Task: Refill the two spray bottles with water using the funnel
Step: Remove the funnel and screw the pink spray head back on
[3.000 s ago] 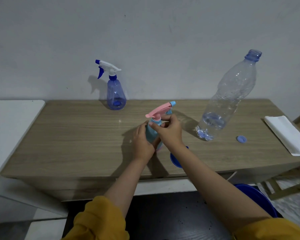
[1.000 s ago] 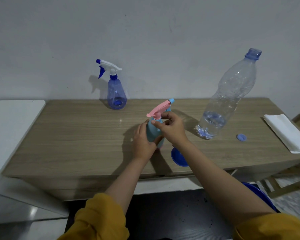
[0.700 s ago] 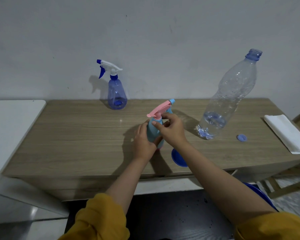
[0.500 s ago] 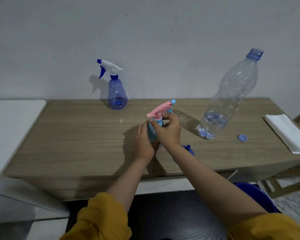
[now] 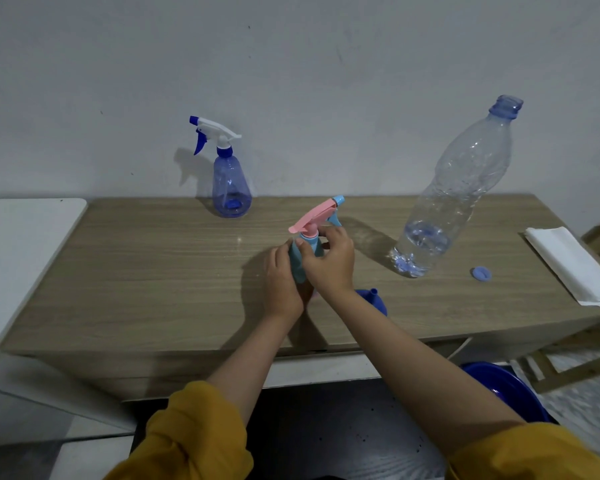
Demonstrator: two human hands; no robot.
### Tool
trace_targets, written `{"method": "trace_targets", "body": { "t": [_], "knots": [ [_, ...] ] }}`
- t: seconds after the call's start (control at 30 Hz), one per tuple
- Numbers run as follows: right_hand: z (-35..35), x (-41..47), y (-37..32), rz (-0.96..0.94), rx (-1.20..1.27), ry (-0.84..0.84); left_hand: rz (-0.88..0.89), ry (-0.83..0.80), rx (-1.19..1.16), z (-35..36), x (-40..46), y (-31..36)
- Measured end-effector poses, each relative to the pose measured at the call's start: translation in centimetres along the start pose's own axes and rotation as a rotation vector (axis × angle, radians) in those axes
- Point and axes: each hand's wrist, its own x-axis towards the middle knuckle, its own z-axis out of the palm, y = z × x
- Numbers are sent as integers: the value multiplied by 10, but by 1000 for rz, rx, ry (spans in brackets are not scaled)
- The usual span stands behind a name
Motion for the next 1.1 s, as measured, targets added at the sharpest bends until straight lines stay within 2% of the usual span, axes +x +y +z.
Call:
{"method": "trace_targets", "body": {
  "t": [0.17,0.3,0.5,0.63,0.73,0.9,1.0,1.1],
  "knots": [
    [1,-2,-8,89,33,76,-8,-88,-15,-9,0,-5],
    [7,12,-12,60,18,-49,-1,-146,-9,-18,-11,-14],
    [7,24,-13,-33,51,-130,26,-63,120,-55,-48,-29],
    [-3,18,-23,-10,98,-349,-43,7,262,-92,-63,-54],
    [-10,2,-29,107,81,-550,-69,59,380,-113,-71,-69],
    [-1,-32,-27,177,-180,-844,-146,68,470,-129,-86,-80],
    [5,-43,-21,231,-265,-913,-184,56,494,-135,-93,-81],
    [7,-48,-22,307,-215,-907,-205,38,507,-135,-98,-83]
  ]
}}
